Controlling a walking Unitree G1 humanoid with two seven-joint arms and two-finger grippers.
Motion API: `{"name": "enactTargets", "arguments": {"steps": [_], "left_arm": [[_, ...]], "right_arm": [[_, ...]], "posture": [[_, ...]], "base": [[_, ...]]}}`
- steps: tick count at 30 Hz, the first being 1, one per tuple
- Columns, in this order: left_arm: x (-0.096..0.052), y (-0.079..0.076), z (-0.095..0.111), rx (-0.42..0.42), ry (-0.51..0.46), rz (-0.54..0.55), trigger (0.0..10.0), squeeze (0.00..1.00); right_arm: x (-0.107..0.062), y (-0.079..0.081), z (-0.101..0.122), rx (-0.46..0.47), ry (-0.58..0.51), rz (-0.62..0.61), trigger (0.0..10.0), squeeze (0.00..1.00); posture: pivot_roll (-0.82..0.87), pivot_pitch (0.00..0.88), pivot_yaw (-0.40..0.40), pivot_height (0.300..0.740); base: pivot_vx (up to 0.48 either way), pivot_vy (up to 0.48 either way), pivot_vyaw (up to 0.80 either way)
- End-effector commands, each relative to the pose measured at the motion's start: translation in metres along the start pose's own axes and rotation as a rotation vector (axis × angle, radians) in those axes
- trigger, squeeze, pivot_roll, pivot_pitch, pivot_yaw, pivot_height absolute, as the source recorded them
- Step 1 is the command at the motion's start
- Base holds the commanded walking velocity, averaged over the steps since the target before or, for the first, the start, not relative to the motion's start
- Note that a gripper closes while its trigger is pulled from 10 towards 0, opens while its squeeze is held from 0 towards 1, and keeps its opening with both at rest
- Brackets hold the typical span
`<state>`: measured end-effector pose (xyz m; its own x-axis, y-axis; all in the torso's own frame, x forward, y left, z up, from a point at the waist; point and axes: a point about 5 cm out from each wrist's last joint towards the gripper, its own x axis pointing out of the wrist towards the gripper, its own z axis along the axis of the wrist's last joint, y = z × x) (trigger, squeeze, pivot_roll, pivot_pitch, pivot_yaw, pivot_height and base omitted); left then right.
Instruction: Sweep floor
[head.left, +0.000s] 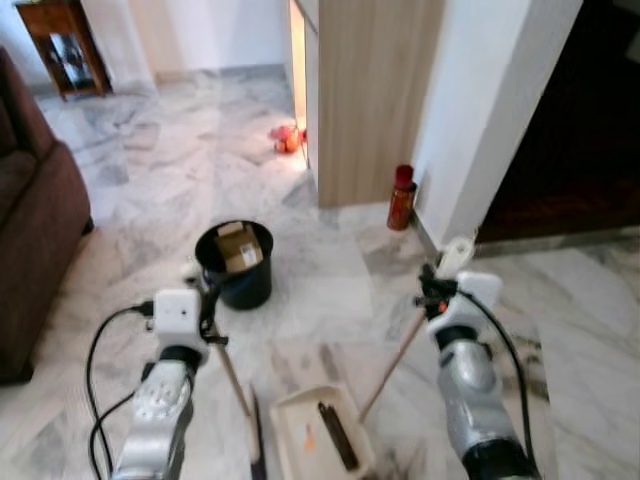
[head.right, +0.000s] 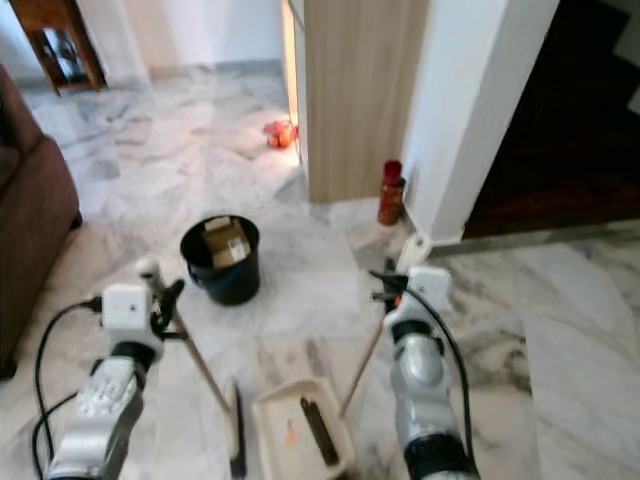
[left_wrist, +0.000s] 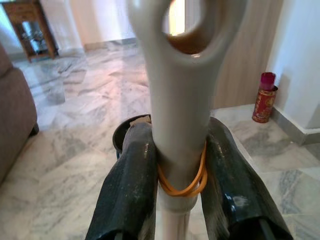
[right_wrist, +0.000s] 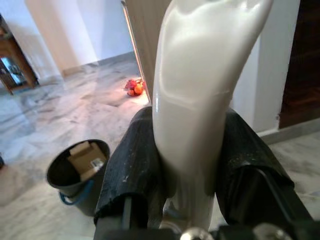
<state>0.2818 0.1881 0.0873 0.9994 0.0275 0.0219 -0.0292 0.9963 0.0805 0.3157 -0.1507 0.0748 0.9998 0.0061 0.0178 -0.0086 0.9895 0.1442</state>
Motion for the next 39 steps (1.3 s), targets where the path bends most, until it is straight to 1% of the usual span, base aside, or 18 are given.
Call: {"name": "enactTargets", "arguments": {"steps": [1,10,18,22,24,28,30,32,35,39], "left_arm": [[0.0032,-0.0019,0.0088,0.015,-0.035,-0.008,10.0,0.00],[0.0035,-0.0017,0.0092,0.017,-0.036,-0.007,10.0,0.00],[0.0039,-0.0022,0.0104,0.028,-0.044,-0.007,10.0,0.00],[0.0043,-0.0026,0.0099,0.031,-0.036,0.001,10.0,0.00],[0.0046,-0.0023,0.0100,0.028,-0.036,0.003,10.0,0.00],[0.0048,-0.0016,0.0102,0.036,-0.035,0.006,10.0,0.00],[0.0050,-0.0014,0.0097,0.040,-0.031,0.011,10.0,0.00],[0.0052,-0.0012,0.0094,0.044,-0.028,0.014,10.0,0.00],[0.0052,-0.0009,0.0094,0.044,-0.028,0.014,10.0,0.00],[0.0051,-0.0006,0.0089,0.045,-0.026,0.016,10.0,0.00]], "right_arm": [[0.0028,-0.0024,0.0094,0.019,-0.045,-0.009,10.0,0.00],[0.0028,-0.0011,0.0090,0.018,-0.044,-0.003,10.0,0.00],[0.0028,0.0013,0.0097,0.002,-0.048,0.017,10.0,0.00],[0.0028,0.0023,0.0097,0.002,-0.046,0.025,10.0,0.00],[0.0029,0.0018,0.0096,0.017,-0.046,0.017,10.0,0.00],[0.0028,0.0016,0.0098,0.016,-0.047,0.018,10.0,0.00],[0.0023,0.0016,0.0095,0.004,-0.045,0.026,10.0,0.00],[0.0019,0.0026,0.0095,-0.007,-0.046,0.038,10.0,0.00],[0.0019,0.0033,0.0096,-0.005,-0.047,0.039,10.0,0.00],[0.0017,0.0033,0.0093,0.004,-0.047,0.039,10.0,0.00]], "posture": [[0.15,0.000,0.042,0.740],[0.15,0.000,0.042,0.740],[0.15,0.000,0.042,0.740],[0.15,0.000,0.043,0.740],[0.15,0.000,0.043,0.740],[0.15,0.000,0.045,0.740],[0.15,0.000,0.045,0.740],[0.15,0.000,0.045,0.740],[0.14,0.000,0.045,0.740],[0.14,0.000,0.046,0.740]], "base": [[0.000,0.341,0.00],[0.000,0.327,0.00],[0.000,0.000,0.00],[0.000,0.000,0.74],[0.000,0.000,0.00],[0.000,0.000,0.00],[0.244,0.000,0.00],[0.247,0.000,0.79],[0.254,0.000,0.77],[0.262,0.000,0.23]]}}
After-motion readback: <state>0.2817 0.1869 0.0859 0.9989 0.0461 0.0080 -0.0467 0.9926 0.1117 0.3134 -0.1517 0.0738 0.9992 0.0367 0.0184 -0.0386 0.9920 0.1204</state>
